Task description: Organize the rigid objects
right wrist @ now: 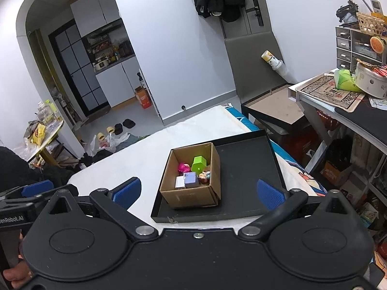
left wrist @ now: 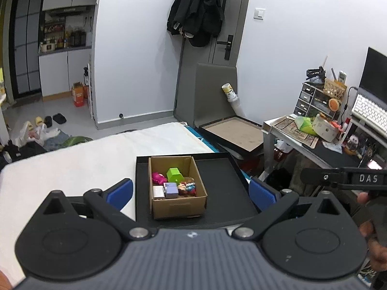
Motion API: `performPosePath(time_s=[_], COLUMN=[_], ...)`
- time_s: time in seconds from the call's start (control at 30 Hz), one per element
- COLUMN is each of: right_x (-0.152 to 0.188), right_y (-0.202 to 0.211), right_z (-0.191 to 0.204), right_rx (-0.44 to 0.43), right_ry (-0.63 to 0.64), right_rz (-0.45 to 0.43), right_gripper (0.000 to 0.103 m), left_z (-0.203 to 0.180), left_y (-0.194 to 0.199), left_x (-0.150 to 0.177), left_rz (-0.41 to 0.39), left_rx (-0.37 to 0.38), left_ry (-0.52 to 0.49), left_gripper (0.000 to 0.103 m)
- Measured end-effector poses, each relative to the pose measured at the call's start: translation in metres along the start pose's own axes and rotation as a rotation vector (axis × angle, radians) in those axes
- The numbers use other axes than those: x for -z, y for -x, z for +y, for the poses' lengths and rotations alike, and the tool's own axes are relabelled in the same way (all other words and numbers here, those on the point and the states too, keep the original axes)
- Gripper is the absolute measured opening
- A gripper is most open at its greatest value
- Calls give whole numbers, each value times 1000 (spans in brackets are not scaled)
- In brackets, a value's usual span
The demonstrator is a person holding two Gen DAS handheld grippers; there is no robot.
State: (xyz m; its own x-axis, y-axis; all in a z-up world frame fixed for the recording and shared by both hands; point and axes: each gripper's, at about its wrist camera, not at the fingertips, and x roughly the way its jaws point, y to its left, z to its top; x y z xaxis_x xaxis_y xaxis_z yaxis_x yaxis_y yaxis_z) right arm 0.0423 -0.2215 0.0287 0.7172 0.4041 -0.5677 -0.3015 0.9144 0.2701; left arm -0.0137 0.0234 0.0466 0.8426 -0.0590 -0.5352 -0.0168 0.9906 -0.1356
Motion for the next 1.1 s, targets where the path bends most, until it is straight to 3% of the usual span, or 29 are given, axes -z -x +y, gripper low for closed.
performPosePath(time_s=[1.1], right_x=[1], right_y=[4], right_z=[4], right_rx=[23], right_ry=[11], right_rz=[-12], right_gripper=[103], left_z=[10], left_y=[1], left_x=[2], left_rz=[15], left_rx=[-22], left_ry=[19], left_gripper=[101])
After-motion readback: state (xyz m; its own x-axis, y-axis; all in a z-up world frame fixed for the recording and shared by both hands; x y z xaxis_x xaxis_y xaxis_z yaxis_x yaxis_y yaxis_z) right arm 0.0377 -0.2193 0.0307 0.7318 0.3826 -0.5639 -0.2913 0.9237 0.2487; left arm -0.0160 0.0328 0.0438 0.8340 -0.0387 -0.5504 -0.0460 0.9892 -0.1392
